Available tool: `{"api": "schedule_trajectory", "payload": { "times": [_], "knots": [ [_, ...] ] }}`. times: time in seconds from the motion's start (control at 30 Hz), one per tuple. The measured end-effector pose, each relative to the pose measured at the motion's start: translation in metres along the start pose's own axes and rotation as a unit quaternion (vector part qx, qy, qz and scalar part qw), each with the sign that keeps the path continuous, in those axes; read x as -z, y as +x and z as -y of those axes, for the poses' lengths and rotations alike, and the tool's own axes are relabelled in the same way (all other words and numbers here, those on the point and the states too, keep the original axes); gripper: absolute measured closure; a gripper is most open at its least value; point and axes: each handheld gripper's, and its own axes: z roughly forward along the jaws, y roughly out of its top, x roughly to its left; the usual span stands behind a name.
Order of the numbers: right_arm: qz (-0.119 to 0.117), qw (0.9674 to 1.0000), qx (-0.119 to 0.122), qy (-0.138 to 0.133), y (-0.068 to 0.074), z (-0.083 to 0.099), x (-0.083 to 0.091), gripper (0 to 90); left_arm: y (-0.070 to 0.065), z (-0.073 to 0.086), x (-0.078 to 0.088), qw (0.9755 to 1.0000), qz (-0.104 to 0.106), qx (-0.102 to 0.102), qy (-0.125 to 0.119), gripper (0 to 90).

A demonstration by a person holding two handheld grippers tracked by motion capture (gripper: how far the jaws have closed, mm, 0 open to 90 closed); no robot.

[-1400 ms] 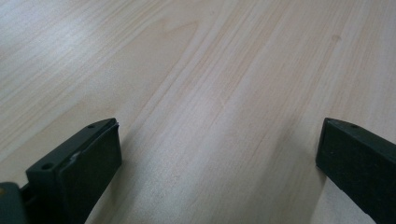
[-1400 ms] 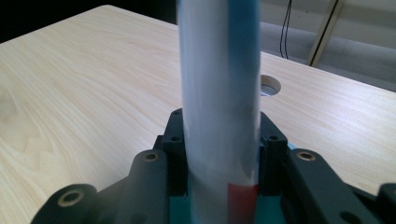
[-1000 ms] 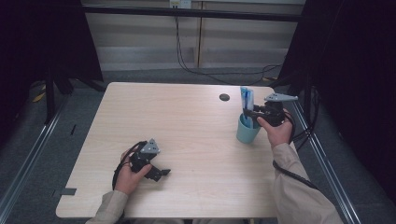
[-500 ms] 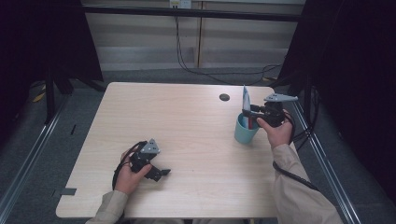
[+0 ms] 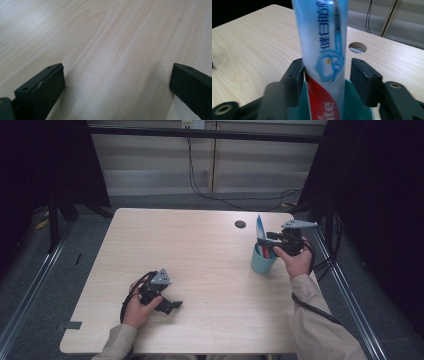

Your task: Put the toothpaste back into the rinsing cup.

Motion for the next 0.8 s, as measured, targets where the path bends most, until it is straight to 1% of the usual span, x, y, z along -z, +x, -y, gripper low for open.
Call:
{"api": "schedule_trajectory", "payload": {
  "times": [0.2, 0.33, 0.4, 0.43, 0.6, 0.67, 0.7, 0.77, 0.8],
  "knots": [
    [-0.002, 1.0, 0.001, 0.005, 0.0018, -0.0004, -0.0014, 37.7, 0.0, 0.0, 0.0, 1.0, 0.0, 0.0, 0.0, 0.0],
    [-0.006, 1.0, 0.002, 0.003, 0.002, -0.0015, -0.0008, 34.5, 0.0, 0.0, 0.0, 1.0, 0.0, 0.0, 0.0, 0.0],
    [-0.001, 1.0, 0.006, 0.004, 0.0023, -0.0018, 0.0, 33.3, 0.0, 0.0, 0.0, 1.0, 0.0, 0.0, 0.0, 0.0],
    [-0.002, 1.0, 0.004, 0.003, 0.0022, -0.0018, 0.0003, 32.5, 0.0, 0.0, 0.0, 1.0, 0.0, 0.0, 0.0, 0.0],
    [-0.002, 1.0, 0.004, 0.009, 0.002, -0.0018, 0.0016, 26.0, 0.0, 0.0, 0.0, 1.0, 0.0, 0.0, 0.0, 0.0],
    [-0.009, 0.9999, 0.001, 0.009, 0.0022, -0.0018, 0.002, 25.4, 0.0, 0.0, 0.0, 1.0, 0.0, 0.0, 0.0, 0.0],
    [-0.005, 0.9999, 0.006, 0.014, 0.0026, -0.002, 0.0026, 25.0, 0.0, 0.0, 0.0, 1.0, 0.0, 0.0, 0.0, 0.0],
    [-0.009, 0.9999, 0.003, 0.013, 0.0032, -0.0023, 0.0031, 24.0, 0.0, 0.0, 0.0, 1.0, 0.0, 0.0, 0.0, 0.0],
    [-0.006, 0.9998, 0.006, 0.015, 0.0038, -0.0026, 0.0036, 23.7, 0.0, 0.0, 0.0, 1.0, 0.0, 0.0, 0.0, 0.0]
  ]
}}
